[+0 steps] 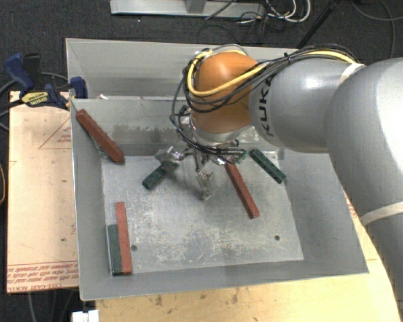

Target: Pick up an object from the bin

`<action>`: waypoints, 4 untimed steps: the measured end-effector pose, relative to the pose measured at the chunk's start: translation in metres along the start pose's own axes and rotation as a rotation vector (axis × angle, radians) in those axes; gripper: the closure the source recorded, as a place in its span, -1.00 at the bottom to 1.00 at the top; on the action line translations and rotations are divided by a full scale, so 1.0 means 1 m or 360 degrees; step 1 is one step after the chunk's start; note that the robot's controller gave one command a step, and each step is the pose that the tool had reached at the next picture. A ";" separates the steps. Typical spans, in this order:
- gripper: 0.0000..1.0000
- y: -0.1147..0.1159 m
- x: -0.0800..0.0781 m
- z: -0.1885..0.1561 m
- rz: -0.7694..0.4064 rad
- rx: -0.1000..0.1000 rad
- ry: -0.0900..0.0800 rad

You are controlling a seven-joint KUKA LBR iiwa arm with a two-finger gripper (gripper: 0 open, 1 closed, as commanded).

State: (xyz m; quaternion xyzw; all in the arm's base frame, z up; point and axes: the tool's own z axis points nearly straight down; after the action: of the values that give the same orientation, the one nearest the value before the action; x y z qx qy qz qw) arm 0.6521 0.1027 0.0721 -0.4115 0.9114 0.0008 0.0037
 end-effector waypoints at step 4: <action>1.00 0.006 0.041 -0.094 -0.0208 -0.0004 0.0017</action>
Offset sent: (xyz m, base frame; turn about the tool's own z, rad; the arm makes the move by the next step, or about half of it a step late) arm 0.0023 0.0569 -0.0021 -0.0638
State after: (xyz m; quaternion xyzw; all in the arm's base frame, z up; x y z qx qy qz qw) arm 0.6196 0.0758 0.1655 -0.4702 0.8826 -0.0003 -0.0016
